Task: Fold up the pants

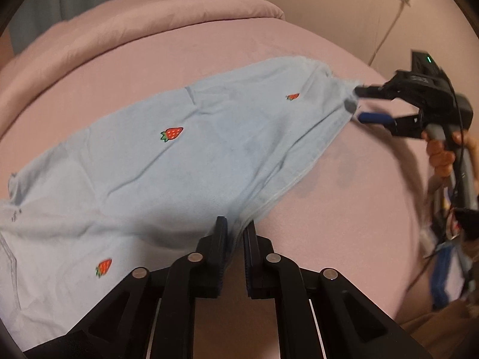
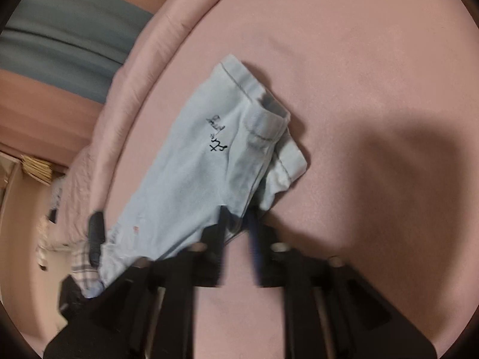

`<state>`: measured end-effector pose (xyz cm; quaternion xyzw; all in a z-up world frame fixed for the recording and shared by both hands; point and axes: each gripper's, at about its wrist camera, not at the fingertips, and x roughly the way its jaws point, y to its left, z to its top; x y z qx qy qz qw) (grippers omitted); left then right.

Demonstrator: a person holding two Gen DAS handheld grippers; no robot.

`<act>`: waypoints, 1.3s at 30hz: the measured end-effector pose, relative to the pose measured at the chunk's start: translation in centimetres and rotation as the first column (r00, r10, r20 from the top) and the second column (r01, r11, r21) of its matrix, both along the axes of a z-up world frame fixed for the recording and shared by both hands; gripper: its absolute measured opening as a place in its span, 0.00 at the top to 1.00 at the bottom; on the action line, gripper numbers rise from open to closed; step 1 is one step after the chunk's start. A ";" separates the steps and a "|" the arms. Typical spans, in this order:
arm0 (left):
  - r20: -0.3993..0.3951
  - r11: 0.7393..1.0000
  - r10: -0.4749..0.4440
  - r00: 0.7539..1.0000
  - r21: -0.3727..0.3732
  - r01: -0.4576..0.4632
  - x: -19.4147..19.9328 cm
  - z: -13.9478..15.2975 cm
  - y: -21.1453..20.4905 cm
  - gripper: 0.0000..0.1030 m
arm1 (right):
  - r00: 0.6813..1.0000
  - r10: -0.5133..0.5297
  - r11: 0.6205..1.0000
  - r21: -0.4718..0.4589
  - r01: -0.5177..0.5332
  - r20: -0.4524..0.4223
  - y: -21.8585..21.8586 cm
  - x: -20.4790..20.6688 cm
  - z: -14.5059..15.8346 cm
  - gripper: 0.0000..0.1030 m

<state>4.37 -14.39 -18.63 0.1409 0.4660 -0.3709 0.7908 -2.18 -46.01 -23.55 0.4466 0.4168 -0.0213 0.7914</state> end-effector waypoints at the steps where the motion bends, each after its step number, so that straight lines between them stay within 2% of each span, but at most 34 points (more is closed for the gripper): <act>1: -0.023 1.000 0.008 1.000 -0.020 -0.008 -0.1 0.0 1.0 0.93 | 1.000 -0.020 1.000 0.009 0.019 0.019 -0.4 -0.5 0.5 0.36; 3: -0.053 0.995 0.034 0.998 -0.089 -0.038 1.4 0.8 2.8 0.92 | 0.996 -0.074 0.997 -0.018 0.075 0.059 -1.4 -1.5 1.9 0.33; 6: -0.064 0.975 0.115 0.991 -0.184 -0.125 2.4 1.9 6.5 0.91 | 0.991 -0.126 0.989 -0.068 0.129 0.048 -2.7 -1.3 2.4 0.33; 8: -0.050 0.949 0.222 0.974 -0.219 -0.227 4.6 1.7 9.3 0.91 | 0.992 -0.115 0.991 -0.057 0.117 0.044 -3.0 -0.4 2.0 0.43; 9: -0.051 0.930 0.278 0.959 -0.235 -0.282 5.0 1.8 11.0 0.91 | 0.995 -0.096 0.993 -0.068 0.098 0.028 -2.8 0.6 1.5 0.58; 10: -0.040 0.909 0.340 0.940 -0.240 -0.339 5.2 1.7 13.0 0.91 | 0.997 -0.081 0.993 -0.085 0.080 -0.008 -2.6 1.5 0.9 0.71; 11: -0.016 0.888 0.407 0.913 -0.227 -0.400 5.6 1.5 14.8 0.91 | 0.996 -0.078 0.992 -0.102 0.074 -0.037 -2.6 1.9 0.5 0.77; 13: 0.005 0.841 0.517 0.856 -0.188 -0.507 6.7 0.8 18.5 0.91 | 0.994 -0.088 0.986 -0.146 0.079 -0.058 -2.4 2.5 0.0 0.80; 14: -0.008 0.809 0.571 0.821 -0.162 -0.565 7.4 0.2 20.6 0.91 | 0.994 -0.091 0.985 -0.153 0.081 -0.059 -2.5 2.4 0.1 0.82; 16: -0.020 0.758 0.644 0.764 -0.118 -0.642 8.5 -1.1 24.2 0.91 | 0.993 -0.101 0.981 -0.172 0.090 -0.059 -2.5 2.4 0.6 0.82; 17: -0.024 0.739 0.667 0.745 -0.112 -0.665 8.9 -1.6 26.0 0.96 | 0.992 -0.109 0.979 -0.180 0.095 -0.069 -2.5 2.5 0.6 0.83; 21: -0.030 0.680 0.723 0.690 -0.147 -0.718 9.5 -1.1 31.4 0.96 | 0.989 -0.103 0.963 -0.261 0.072 -0.107 -1.7 3.6 1.3 0.82; 23: 0.005 0.650 0.751 0.661 -0.185 -0.737 9.3 1.1 33.7 0.96 | 0.987 -0.096 0.952 -0.301 0.054 -0.128 -1.5 4.2 2.0 0.78; 24: 0.014 0.635 0.760 0.649 -0.229 -0.738 9.0 2.6 35.1 0.95 | 0.987 -0.103 0.948 -0.314 0.060 -0.124 -2.0 3.5 2.4 0.78; 25: 0.010 0.625 0.764 0.646 -0.262 -0.735 8.8 3.5 35.9 0.95 | 0.987 -0.117 0.941 -0.329 0.074 -0.114 -2.0 3.3 3.1 0.75; 26: -0.007 0.608 0.770 0.638 -0.295 -0.737 8.3 4.5 37.2 0.89 | 0.984 -0.149 0.922 -0.375 0.102 -0.100 -1.9 2.9 4.3 0.66; 27: -0.034 0.584 0.781 0.624 -0.313 -0.749 7.8 5.3 38.9 0.81 | 0.982 -0.167 0.905 -0.408 0.118 -0.086 -2.0 2.3 5.0 0.61; 28: -0.075 0.557 0.791 0.608 -0.326 -0.764 7.2 5.5 40.5 0.57 | 0.982 -0.181 0.881 -0.454 0.135 -0.059 -1.7 1.8 6.2 0.55; 29: -0.112 0.532 0.796 0.595 -0.340 -0.775 6.7 5.2 41.2 0.36 | 0.985 -0.172 0.862 -0.487 0.139 -0.024 -1.2 1.4 7.5 0.53; 30: -0.156 0.501 0.800 0.579 -0.356 -0.789 6.1 4.7 42.0 0.31 | 0.990 -0.144 0.856 -0.501 0.127 0.003 -0.5 1.3 8.5 0.53; 31: -0.239 0.459 0.789 0.566 -0.384 -0.801 5.5 4.0 43.3 0.31 | 0.993 -0.118 0.855 -0.507 0.111 0.019 0.1 1.2 8.9 0.52; 32: -0.299 0.436 0.771 0.562 -0.396 -0.808 4.7 2.4 42.5 0.31 | 0.997 -0.075 0.853 -0.516 0.082 0.035 1.2 1.3 9.6 0.51; 34: -0.425 0.380 0.732 0.533 -0.394 -0.837 4.6 0.0 42.7 0.31 | 0.999 -0.012 0.852 -0.522 0.035 0.048 3.0 1.7 10.0 0.51; 37: -0.497 0.354 0.704 0.507 -0.374 -0.857 5.5 -2.1 41.8 0.31 | 0.992 0.114 0.865 -0.496 -0.073 0.052 7.0 3.7 9.9 0.51; 39: -0.538 0.307 0.670 0.511 -0.426 -0.851 6.0 -2.5 41.8 0.33 | 0.976 0.212 0.862 -0.479 -0.166 0.043 10.0 5.4 9.4 0.51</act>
